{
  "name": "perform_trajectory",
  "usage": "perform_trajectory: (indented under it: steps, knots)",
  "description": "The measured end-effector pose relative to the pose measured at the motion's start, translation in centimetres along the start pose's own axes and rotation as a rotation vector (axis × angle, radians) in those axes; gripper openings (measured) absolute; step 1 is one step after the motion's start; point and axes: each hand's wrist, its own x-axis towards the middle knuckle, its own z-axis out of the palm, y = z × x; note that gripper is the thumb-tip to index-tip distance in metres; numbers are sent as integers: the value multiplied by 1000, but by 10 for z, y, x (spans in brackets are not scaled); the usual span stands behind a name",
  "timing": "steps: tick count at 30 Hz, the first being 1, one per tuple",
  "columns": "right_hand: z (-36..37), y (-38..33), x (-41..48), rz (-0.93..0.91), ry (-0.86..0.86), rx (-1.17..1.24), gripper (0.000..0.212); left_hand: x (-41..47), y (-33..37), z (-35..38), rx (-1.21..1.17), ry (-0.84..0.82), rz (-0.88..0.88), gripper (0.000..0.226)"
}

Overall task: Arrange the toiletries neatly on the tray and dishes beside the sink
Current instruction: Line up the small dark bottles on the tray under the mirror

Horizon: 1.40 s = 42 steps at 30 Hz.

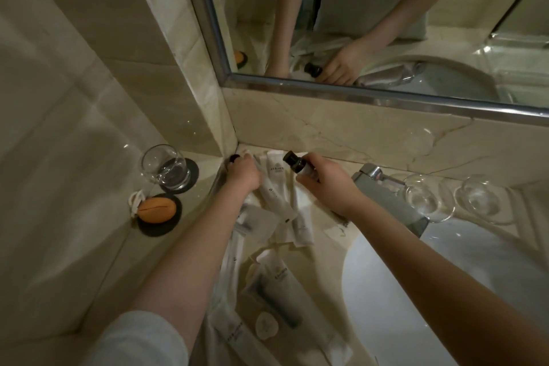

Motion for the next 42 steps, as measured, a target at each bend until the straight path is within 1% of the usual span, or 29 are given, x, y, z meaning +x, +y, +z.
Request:
perform_trajectory:
  steps: [3,6,10,13,20,22,24,27,30,34,36,40,42]
  knots:
    - [-1,4,4,-2,9,14,29,8,1,10,32,89,13,43]
    - [-2,6,8,-3,18,27,31,14,-6,14,83,165,14,40]
    - [-2,6,11,-15,-10,10,29,19,-5,12,107,115,-19,46]
    - [-3,7,14,-13,-31,1,29,22,-1,11,65,122,-35,48]
    - [-12,6,16,42,-5,61,30,18,-1,6,-96,157,-42,46]
    - [-16,4,14,56,6,92,30,9,-1,0,-162,188,-26,47]
    - [-20,2,9,69,33,120,31,-5,-1,-8,-296,222,17,48]
    - [-29,-2,-3,74,81,182,32,-34,-1,-20,-516,260,77,43]
    - [-37,-5,-22,71,123,215,31,-72,3,-33,-660,259,138,39]
    - [-48,-5,-59,66,166,268,26,-121,12,-42,-774,237,222,42]
    - [-54,-3,-82,58,172,315,22,-142,19,-43,-816,221,259,40]
    - [-68,8,-124,57,220,367,14,-185,46,-44,-913,181,343,29]
    - [-77,18,-145,73,248,387,14,-203,65,-38,-931,152,395,31]
